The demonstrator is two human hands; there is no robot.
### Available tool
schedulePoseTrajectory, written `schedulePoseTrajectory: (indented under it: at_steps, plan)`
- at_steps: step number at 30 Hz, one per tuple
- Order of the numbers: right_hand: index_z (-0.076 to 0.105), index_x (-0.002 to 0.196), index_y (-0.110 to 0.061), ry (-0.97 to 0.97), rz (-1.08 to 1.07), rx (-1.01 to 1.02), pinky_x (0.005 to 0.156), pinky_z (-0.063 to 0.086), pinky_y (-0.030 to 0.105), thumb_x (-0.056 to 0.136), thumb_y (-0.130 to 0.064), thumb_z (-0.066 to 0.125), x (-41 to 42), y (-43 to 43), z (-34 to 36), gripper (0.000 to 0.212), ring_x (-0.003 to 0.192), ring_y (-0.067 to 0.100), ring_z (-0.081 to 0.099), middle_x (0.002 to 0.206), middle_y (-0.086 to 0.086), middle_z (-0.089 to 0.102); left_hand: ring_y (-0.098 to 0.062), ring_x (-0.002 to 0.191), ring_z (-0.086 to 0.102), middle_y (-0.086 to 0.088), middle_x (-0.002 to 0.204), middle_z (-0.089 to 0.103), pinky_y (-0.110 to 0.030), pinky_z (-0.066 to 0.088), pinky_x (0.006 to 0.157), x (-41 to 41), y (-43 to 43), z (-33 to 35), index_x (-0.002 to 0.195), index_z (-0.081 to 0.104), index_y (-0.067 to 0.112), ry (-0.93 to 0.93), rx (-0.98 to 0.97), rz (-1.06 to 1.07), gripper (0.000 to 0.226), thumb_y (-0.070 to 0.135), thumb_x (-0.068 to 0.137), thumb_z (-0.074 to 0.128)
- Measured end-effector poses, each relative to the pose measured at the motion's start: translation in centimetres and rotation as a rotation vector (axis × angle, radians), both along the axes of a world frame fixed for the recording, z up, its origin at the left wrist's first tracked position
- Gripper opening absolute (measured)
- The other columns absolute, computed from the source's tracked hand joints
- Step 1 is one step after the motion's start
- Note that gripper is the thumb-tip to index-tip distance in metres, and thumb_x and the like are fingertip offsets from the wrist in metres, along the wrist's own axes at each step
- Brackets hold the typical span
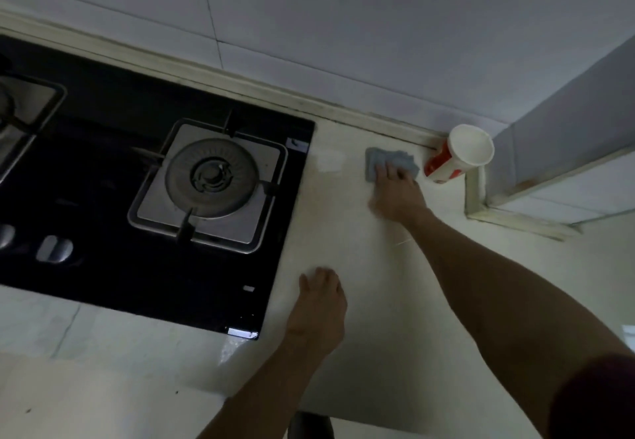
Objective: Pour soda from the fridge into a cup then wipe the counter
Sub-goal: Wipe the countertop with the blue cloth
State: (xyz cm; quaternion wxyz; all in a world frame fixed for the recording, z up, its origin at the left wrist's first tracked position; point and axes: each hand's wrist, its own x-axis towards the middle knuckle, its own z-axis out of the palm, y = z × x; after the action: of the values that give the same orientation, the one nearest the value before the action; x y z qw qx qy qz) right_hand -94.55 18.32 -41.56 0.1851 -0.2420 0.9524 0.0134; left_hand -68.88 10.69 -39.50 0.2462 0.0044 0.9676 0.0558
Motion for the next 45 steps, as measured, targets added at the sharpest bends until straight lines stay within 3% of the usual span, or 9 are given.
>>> schedulePoseTrajectory:
  at_steps: [11, 18, 21, 26, 30, 34, 37, 41, 45]
  plan:
    - [0.009, 0.151, -0.015, 0.039, -0.314, -0.032, 0.114, 0.015, 0.057, 0.086, -0.032, 0.054, -3.0, -5.7, -0.4, 0.081, 0.142, 0.041, 0.011, 0.159, 0.013, 0.009, -0.043, 0.135, 0.023, -0.023, 0.144, 0.024, -0.062, 0.026, 0.109, -0.4, -0.9, 0.3, 0.139, 0.039, -0.004, -0.030, 0.051, -0.080, 0.055, 0.023, 0.092, 0.046]
    - [0.006, 0.154, -0.020, 0.093, 0.061, -0.146, 0.117, 0.010, 0.049, 0.091, -0.027, 0.047, 1.9, -12.4, -0.9, 0.075, 0.147, 0.034, 0.004, 0.162, 0.005, 0.004, -0.038, 0.122, 0.032, -0.019, 0.132, 0.032, -0.060, 0.034, 0.103, -0.9, -1.4, 1.0, 0.131, 0.049, -0.001, -0.032, 0.059, -0.119, 0.045, 0.016, 0.090, 0.041]
    - [0.015, 0.153, -0.022, 0.112, 0.109, -0.123, 0.113, 0.022, 0.045, 0.089, -0.021, 0.050, 0.6, -9.8, -0.5, 0.073, 0.144, 0.031, 0.016, 0.161, 0.003, 0.013, -0.039, 0.124, 0.031, -0.021, 0.136, 0.030, -0.057, 0.035, 0.105, -0.6, -1.4, 0.5, 0.136, 0.044, -0.002, -0.023, 0.020, -0.135, 0.050, 0.019, 0.091, 0.043]
    - [0.022, 0.147, -0.017, 0.164, -0.269, -0.061, 0.107, 0.030, 0.050, 0.086, -0.018, 0.050, 2.1, -2.9, -0.7, 0.067, 0.135, 0.039, 0.027, 0.151, 0.014, 0.028, -0.039, 0.130, 0.028, -0.020, 0.143, 0.026, -0.054, 0.032, 0.107, -0.6, -1.3, 0.7, 0.137, 0.042, -0.001, -0.016, 0.045, -0.111, 0.058, 0.029, 0.089, 0.052]
    - [0.020, 0.147, -0.012, 0.152, -0.458, -0.098, 0.110, 0.026, 0.054, 0.083, -0.020, 0.048, 7.8, -5.9, -1.2, 0.070, 0.133, 0.041, 0.025, 0.150, 0.016, 0.026, -0.042, 0.133, 0.028, -0.023, 0.143, 0.029, -0.057, 0.029, 0.109, 0.9, -1.6, 1.3, 0.136, 0.040, 0.000, 0.020, 0.074, -0.086, 0.055, 0.023, 0.087, 0.050]
    - [0.014, 0.153, -0.019, 0.112, -0.040, -0.149, 0.117, 0.012, 0.048, 0.086, -0.019, 0.051, 13.4, -8.3, -1.2, 0.076, 0.145, 0.036, 0.008, 0.160, 0.008, 0.012, -0.039, 0.132, 0.031, -0.024, 0.139, 0.035, -0.062, 0.032, 0.105, 4.6, -1.5, 1.2, 0.139, 0.034, -0.005, -0.016, 0.038, -0.175, 0.056, 0.020, 0.091, 0.048]
    - [0.019, 0.152, -0.021, 0.139, 0.132, -0.104, 0.116, 0.017, 0.043, 0.089, -0.012, 0.047, 12.8, -3.5, -1.2, 0.070, 0.145, 0.033, 0.016, 0.160, 0.005, 0.019, -0.038, 0.137, 0.027, -0.024, 0.144, 0.031, -0.064, 0.030, 0.107, 7.3, -0.8, 1.6, 0.142, 0.032, -0.005, -0.008, 0.050, -0.183, 0.057, 0.020, 0.093, 0.049]
    - [0.025, 0.148, -0.017, 0.102, -0.342, 0.031, 0.109, 0.035, 0.052, 0.091, -0.019, 0.046, 11.5, 3.3, -0.6, 0.061, 0.138, 0.039, 0.027, 0.154, 0.013, 0.026, -0.044, 0.137, 0.024, -0.028, 0.148, 0.024, -0.063, 0.032, 0.105, 11.1, -0.8, 1.0, 0.140, 0.033, -0.005, 0.023, 0.014, -0.184, 0.063, 0.026, 0.090, 0.055]
    - [0.022, 0.148, -0.013, 0.063, -0.545, 0.000, 0.113, 0.026, 0.054, 0.092, -0.022, 0.039, 14.8, -0.4, -0.3, 0.059, 0.138, 0.042, 0.021, 0.154, 0.015, 0.021, -0.043, 0.127, 0.033, -0.028, 0.140, 0.034, -0.057, 0.036, 0.102, 13.6, -2.2, 0.1, 0.135, 0.040, -0.003, 0.040, -0.040, -0.202, 0.061, 0.032, 0.088, 0.056]
